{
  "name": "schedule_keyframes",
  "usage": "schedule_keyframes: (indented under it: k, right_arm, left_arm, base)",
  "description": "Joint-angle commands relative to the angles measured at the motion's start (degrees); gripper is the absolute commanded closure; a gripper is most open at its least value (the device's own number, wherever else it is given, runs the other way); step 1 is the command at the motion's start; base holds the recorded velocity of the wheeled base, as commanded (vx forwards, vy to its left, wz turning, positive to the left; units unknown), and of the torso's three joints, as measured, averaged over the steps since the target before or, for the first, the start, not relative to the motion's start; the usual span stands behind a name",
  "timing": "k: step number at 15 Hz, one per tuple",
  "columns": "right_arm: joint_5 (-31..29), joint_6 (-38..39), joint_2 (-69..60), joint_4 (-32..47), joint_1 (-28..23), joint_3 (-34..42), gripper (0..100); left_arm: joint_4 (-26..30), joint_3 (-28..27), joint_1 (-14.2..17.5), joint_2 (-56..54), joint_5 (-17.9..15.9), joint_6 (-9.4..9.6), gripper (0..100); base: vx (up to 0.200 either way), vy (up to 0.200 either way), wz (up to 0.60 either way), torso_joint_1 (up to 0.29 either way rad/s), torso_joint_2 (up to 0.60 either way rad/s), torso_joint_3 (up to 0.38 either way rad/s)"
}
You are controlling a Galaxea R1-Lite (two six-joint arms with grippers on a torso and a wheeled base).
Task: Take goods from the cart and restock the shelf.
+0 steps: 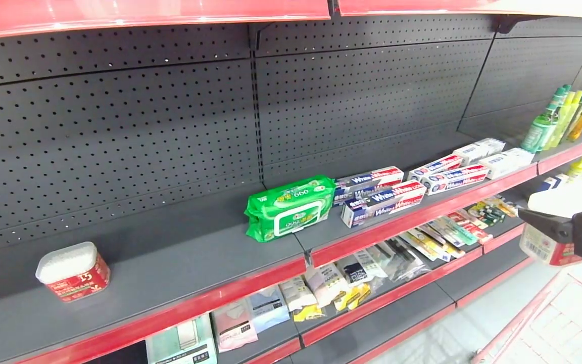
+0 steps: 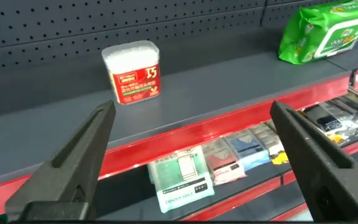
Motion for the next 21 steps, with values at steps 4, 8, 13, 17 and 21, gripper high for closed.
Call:
schedule_keyframes:
  k: [4,8,13,17,21]
  right_arm:
    - [-0.02,0.08,-0.14,-0.06,-0.12,0.13,100]
    - [-0.02,0.08,-0.31,-0.06,-0.21,0.39,100]
    - [-0.11,0.34,-1.81,-0.15,-0.73,2.06,100]
    - [0.24,2.45,-6.03,-0.94,-0.73,5.14,100]
    - [0.95,3.42,-6.29,-6.56,-0.29,8.92,100]
  left_arm:
    - [-0.01,0.00,0.01,0.07,0.02,0.02,0]
    - [-0.01,0.00,0.01,0.07,0.11,0.02,0]
    - [-0.01,0.00,0.01,0.07,0.11,0.11,0]
    - [-0.01,0.00,0.01,0.07,0.02,0.11,0]
    - [-0.01,0.00,0.28,0.07,0.11,0.29,0]
  base:
    - [0.000,0.000,0.60,-0.001,0.00,0.001]
    - [0.000,0.000,0.60,0.004,0.00,0.000]
    - [0.000,0.000,0.12,0.000,0.00,0.000]
    - [0.000,0.000,0.00,0.000,0.00,0.000]
    - [0.000,0.000,0.00,0.000,0.00,0.000]
